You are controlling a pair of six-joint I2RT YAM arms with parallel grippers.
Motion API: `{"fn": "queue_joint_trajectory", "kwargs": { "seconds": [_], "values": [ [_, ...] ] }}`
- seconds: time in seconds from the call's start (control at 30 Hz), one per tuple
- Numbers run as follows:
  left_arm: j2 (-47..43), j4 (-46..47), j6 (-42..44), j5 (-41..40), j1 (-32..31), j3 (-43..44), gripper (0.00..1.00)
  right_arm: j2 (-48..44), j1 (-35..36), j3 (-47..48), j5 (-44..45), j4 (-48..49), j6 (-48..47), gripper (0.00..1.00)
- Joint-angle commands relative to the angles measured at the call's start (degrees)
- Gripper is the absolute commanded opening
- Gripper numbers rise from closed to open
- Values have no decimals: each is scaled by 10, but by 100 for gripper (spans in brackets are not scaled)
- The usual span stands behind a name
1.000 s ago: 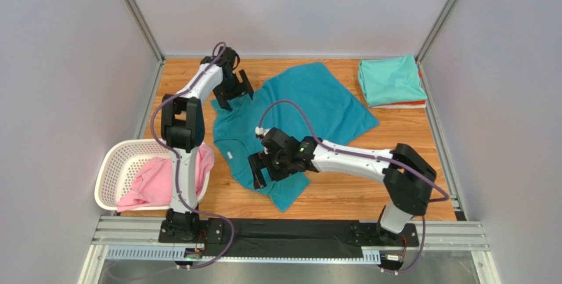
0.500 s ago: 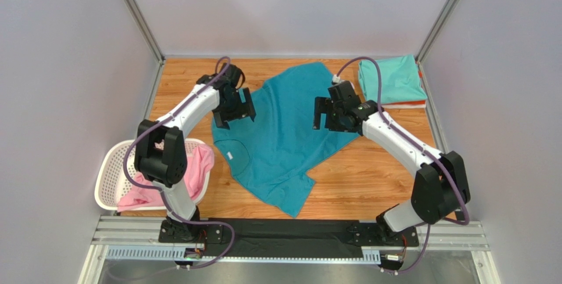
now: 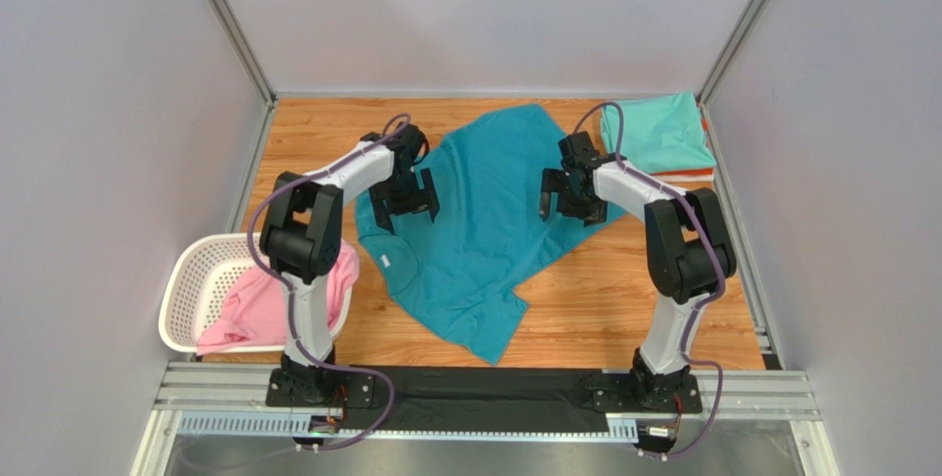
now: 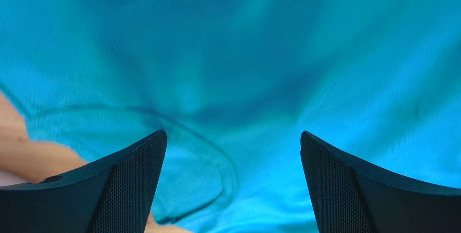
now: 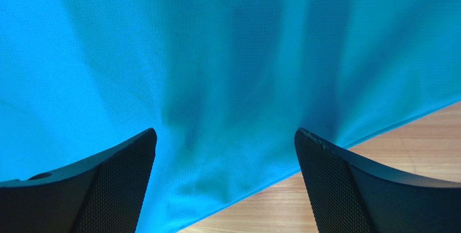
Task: Fold and stack the t-shirts
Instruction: Flatten the tshirt out
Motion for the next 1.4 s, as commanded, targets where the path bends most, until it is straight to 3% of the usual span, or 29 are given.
{"fn": "queue_joint_trajectory", "kwargs": {
  "seconds": [0.0, 0.2, 0.4, 0.53, 0.63, 0.73, 0.8, 1.0, 1.23, 1.37],
  "values": [
    [47, -16, -10, -1, 27, 46, 100, 10, 5, 0, -27, 20, 0, 100],
    [131, -55, 3, 7, 44, 163, 100, -43, 20, -121, -58, 49, 48, 100],
    [206, -89, 14, 32, 44, 294, 100, -155, 102, -270, -67, 84, 137, 100],
    [272, -116, 24, 51, 44, 419, 100, -231, 185, -303, -48, 74, 197, 100],
    [318, -117, 31, 70, 45, 476, 100, -284, 196, -288, -42, 58, 206, 100],
    [326, -114, 31, 90, 45, 514, 100, -325, 195, -247, 24, 11, 185, 100],
    [298, -103, 34, 91, 45, 506, 100, -344, 192, -223, 70, -30, 174, 100],
    [173, -97, 56, 61, 45, 448, 100, -382, 147, -205, 91, -74, 144, 100],
    [7, -66, 56, 12, 35, 209, 100, -360, 75, -197, 83, -70, 99, 100],
    [-18, -26, 52, 22, 35, 131, 100, -293, 42, -156, 72, -52, 73, 100]
  ]
}}
